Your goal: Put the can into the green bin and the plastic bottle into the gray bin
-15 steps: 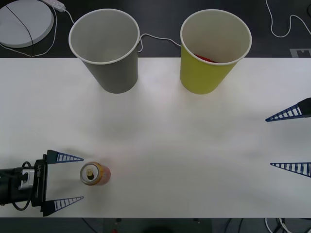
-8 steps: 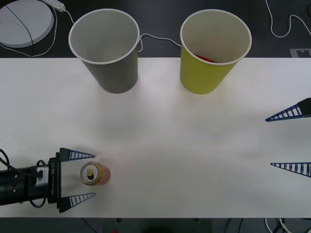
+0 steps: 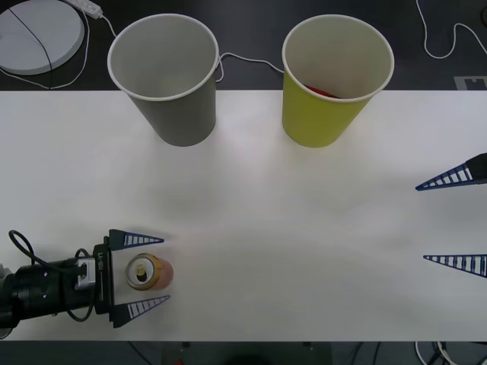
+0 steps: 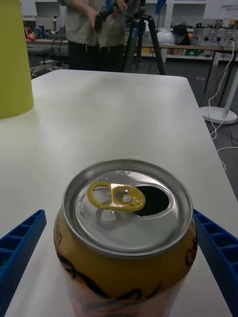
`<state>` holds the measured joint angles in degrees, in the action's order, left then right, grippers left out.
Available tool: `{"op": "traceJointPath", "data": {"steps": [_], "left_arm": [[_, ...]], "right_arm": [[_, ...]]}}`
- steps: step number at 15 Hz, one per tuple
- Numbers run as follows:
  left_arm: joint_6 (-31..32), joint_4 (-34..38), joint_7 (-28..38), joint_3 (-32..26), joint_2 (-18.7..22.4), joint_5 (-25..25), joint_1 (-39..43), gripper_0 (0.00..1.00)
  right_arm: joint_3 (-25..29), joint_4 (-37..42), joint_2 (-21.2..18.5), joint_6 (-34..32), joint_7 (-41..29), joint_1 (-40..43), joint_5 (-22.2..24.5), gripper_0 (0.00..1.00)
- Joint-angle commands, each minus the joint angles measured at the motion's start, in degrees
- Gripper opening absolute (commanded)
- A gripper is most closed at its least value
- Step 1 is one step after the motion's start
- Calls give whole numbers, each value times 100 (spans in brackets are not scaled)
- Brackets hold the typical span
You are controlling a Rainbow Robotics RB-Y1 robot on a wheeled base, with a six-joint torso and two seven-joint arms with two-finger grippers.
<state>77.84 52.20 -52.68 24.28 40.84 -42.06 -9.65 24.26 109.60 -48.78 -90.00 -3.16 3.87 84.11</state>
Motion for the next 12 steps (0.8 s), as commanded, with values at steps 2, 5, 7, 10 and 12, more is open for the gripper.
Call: {"op": "traceJointPath", "data": {"steps": [2,5,7,10,12], "left_arm": [[-14,1,-23,-2,-59,-13,-10,100],[-14,1,-14,-2,-59,-22,-10,29],[-14,1,-14,-2,-59,-22,-10,0],[-14,1,-5,-2,-68,-22,-10,0],[-14,1,30,-2,-68,-22,-28,0]], "right_arm": [[0,0,0,0,0,0,0,100],[0,0,0,0,0,0,0,100],[0,0,0,0,0,0,0,100],[0,0,0,0,0,0,0,100],[0,0,0,0,0,0,0,100]]}}
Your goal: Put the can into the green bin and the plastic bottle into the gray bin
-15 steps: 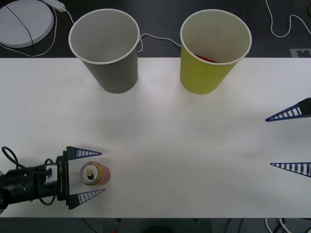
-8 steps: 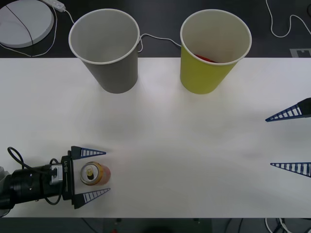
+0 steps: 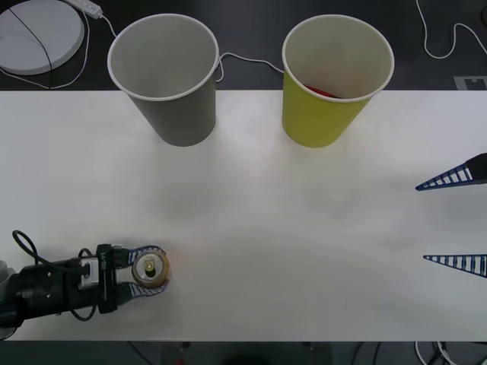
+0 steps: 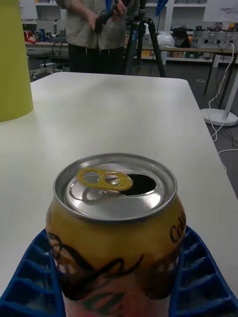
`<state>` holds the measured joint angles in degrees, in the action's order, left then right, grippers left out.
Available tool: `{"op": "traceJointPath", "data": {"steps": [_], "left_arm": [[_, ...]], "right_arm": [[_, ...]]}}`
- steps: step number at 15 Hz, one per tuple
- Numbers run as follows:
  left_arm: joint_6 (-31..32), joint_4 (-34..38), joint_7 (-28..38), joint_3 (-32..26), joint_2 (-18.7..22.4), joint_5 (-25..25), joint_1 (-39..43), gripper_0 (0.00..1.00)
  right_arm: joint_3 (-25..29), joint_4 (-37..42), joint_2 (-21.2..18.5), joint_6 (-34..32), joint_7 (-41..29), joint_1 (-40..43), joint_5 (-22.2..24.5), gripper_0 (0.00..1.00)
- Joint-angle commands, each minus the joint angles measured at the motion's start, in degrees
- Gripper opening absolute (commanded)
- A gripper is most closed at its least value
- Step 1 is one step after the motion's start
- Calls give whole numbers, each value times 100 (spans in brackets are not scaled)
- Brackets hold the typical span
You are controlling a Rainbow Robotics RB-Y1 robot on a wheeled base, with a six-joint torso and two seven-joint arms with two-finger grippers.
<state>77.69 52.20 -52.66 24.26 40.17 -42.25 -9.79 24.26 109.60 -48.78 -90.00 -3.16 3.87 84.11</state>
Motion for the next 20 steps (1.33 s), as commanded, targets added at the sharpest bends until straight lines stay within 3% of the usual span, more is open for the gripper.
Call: {"op": "traceJointPath", "data": {"steps": [1,7,10,20], "left_arm": [[0,1,36,-1,8,-2,-23,0],[-52,10,230,-18,193,-11,-146,0],[-70,256,1012,-150,430,-213,-208,0],[-210,2356,4343,-1934,1238,-2648,-199,0]], "right_arm": [[0,0,0,0,0,0,0,100],[0,0,0,0,0,0,0,100],[0,0,0,0,0,0,0,100],[0,0,0,0,0,0,0,100]]}}
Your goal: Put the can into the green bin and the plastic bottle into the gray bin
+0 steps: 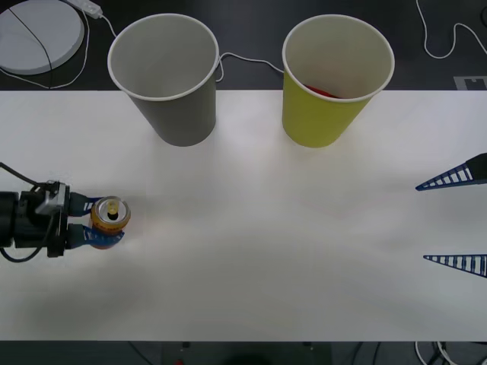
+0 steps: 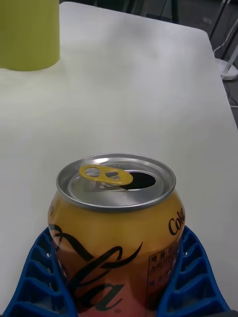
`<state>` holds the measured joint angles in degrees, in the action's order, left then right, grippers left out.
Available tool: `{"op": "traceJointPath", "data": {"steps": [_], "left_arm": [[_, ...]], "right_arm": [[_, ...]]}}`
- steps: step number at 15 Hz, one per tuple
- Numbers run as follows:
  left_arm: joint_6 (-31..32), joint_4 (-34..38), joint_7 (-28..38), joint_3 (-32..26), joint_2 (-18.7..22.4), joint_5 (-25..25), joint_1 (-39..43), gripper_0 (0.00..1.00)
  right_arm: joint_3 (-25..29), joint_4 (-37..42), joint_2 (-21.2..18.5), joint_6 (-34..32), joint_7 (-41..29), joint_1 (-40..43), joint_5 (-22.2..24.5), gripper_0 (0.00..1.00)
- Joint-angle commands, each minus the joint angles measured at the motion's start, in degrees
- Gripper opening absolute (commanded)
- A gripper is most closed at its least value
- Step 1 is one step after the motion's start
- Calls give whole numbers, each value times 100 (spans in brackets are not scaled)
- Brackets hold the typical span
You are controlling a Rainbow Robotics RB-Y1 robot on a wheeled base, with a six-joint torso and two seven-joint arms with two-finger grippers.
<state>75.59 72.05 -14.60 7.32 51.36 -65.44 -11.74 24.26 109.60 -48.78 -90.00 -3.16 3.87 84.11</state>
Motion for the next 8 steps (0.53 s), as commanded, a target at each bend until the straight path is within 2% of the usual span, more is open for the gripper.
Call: {"op": "traceJointPath", "data": {"steps": [1,5,8], "left_arm": [[-1,600,880,-363,199,-478,-3,0],[26,1708,2410,-767,560,-1190,6,0],[26,2499,3438,-1057,648,-1753,-3,0]], "right_arm": [[0,0,0,0,0,0,0,100],[0,0,0,0,0,0,0,100],[0,0,0,0,0,0,0,100]]}}
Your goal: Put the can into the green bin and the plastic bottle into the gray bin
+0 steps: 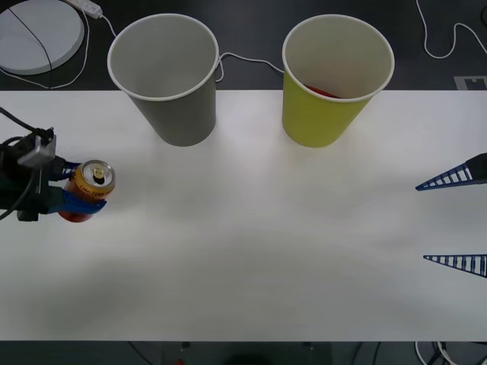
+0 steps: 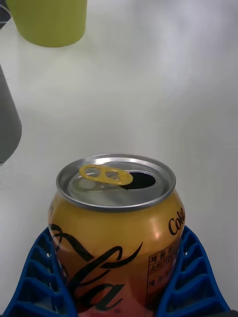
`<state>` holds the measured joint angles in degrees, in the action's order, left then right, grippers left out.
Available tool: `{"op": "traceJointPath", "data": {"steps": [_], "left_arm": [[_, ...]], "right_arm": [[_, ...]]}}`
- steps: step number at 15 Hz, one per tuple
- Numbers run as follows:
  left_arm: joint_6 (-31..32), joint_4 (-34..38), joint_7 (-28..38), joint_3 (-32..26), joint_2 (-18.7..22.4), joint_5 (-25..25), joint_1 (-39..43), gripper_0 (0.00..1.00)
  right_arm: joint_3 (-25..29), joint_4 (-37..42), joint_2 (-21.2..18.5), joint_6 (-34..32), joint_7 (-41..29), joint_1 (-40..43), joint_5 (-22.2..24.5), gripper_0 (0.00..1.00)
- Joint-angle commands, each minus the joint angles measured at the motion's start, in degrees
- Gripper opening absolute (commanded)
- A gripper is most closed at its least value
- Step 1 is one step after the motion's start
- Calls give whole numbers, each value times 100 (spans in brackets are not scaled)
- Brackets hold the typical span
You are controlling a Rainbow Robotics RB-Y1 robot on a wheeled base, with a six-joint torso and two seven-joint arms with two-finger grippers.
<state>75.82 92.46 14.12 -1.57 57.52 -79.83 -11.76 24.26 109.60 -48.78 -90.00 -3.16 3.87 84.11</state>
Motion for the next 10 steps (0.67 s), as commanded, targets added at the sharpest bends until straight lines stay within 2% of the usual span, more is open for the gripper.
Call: {"op": "traceJointPath", "data": {"steps": [1,3,5,7,10], "left_arm": [[3,738,865,-203,31,-525,-2,0],[38,1477,1603,-212,31,-920,-54,0],[337,1898,2210,-203,31,-938,-353,0],[697,2109,2763,-159,31,-912,-793,0],[829,2145,3537,333,31,-841,-1601,0]], "right_arm": [[0,0,0,0,0,0,0,100],[0,0,0,0,0,0,0,100],[0,0,0,0,0,0,0,100],[0,0,0,0,0,0,0,100],[0,0,0,0,0,0,0,100]]}}
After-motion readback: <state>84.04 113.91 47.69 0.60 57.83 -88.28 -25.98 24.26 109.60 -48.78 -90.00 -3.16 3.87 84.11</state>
